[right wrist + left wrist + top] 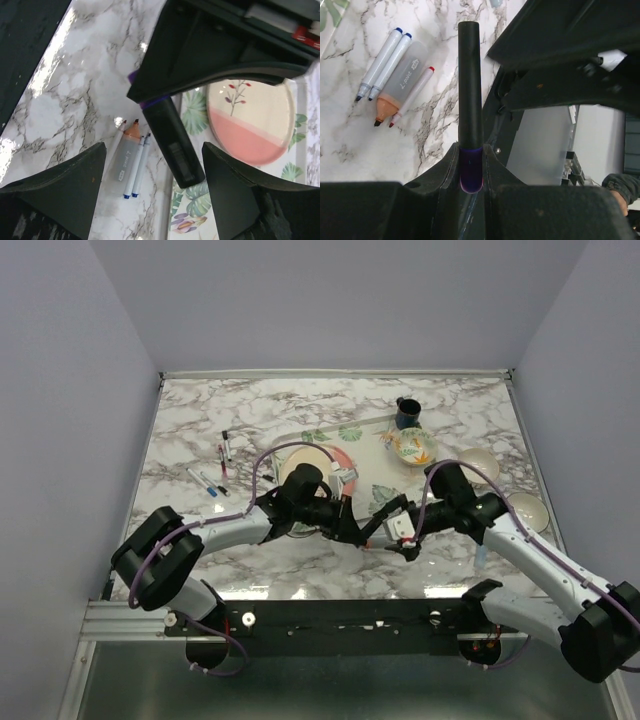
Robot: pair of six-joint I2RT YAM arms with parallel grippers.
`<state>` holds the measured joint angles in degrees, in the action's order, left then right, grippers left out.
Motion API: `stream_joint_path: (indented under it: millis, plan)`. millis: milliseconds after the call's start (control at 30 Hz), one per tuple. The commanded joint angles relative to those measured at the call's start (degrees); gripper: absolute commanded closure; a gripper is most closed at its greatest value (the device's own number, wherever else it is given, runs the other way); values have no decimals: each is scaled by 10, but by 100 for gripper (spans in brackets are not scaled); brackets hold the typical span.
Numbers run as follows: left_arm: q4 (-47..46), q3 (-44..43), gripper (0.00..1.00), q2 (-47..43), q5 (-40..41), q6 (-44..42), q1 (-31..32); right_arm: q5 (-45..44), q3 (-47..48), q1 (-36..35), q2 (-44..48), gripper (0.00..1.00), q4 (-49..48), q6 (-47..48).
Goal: Open the pen caps
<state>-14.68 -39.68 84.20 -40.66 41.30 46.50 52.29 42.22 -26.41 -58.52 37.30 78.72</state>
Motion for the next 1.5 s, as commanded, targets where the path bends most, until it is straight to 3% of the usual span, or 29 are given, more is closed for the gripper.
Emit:
stream_joint_path:
  millis: [0,200,300,433,667,1000,1100,1467]
  plan:
    - [-14,-26,100,11,-44,10,5,-122,-29,-67,-11,17,-26,43]
    - [-2,-38,100,30,-55,2,15,-191,-49,-144,-31,24,-50,49]
    - [2,-38,100,28,-55,0,14,-205,-51,-165,-39,33,-55,44]
    - [9,-30,100,18,-48,-3,14,-213,-47,-179,-50,60,-53,36]
    - [21,-8,100,-4,-33,-11,0,-224,-45,-183,-51,99,-50,24]
    - [161,36,100,-95,-12,-81,-26,-314,-43,-181,-59,99,-47,6]
    - [162,51,100,-120,-6,-74,-24,-356,-35,-173,-68,99,-47,-11]
    - [189,43,100,-124,-1,-79,-22,-335,-49,-49,12,99,-49,-5]
